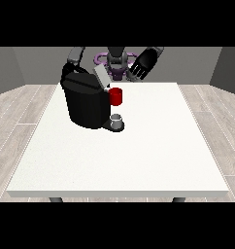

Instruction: Insert the coffee pod into the coffee machine and close the lid

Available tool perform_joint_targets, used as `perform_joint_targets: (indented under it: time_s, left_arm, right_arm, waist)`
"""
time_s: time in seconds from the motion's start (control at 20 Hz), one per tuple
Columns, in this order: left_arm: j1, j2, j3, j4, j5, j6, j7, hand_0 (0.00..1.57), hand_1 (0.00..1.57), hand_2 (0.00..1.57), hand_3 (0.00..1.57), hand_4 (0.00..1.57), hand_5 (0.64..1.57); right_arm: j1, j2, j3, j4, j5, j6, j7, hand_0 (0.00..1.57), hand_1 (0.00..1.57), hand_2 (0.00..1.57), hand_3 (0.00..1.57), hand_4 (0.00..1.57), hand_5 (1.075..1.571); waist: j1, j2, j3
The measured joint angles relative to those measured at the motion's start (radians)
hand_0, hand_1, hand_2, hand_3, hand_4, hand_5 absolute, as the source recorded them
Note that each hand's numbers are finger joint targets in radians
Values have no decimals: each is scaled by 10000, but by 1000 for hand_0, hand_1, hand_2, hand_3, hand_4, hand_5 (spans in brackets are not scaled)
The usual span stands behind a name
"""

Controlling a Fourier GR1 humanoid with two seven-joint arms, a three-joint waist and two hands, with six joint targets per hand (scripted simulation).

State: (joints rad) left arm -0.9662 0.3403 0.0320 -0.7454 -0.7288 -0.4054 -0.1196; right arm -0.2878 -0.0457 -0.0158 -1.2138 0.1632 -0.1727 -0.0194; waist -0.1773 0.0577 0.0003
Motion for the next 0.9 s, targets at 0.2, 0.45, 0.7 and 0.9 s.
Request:
perform_joint_targets:
  time_s: [0.2,0.45,0.7,0.9]
  left_arm:
    - [-866,38,411,32,218,-205,578,1256,1256,1287,1265,488,1571]
    - [-1687,345,638,124,186,-239,820,1225,1225,1279,1251,482,1571]
    - [-2149,577,755,283,133,-270,829,1265,1265,1303,1256,465,1571]
    - [-2568,844,867,397,126,-341,699,1195,1195,1286,1247,487,1571]
  right_arm:
    - [-191,-56,-35,-49,28,-16,-159,0,0,0,0,37,1571]
    - [-627,-209,-213,-243,-109,75,-137,0,0,0,0,186,1571]
    - [-1065,-316,-377,-360,-178,41,68,0,0,0,0,60,1571]
    - [-1322,-340,-428,-354,-161,-18,-68,0,0,0,0,0,1571]
  waist:
    - [-313,340,0]
    - [-685,934,1]
    - [-816,1378,0]
    - [-926,1889,-2]
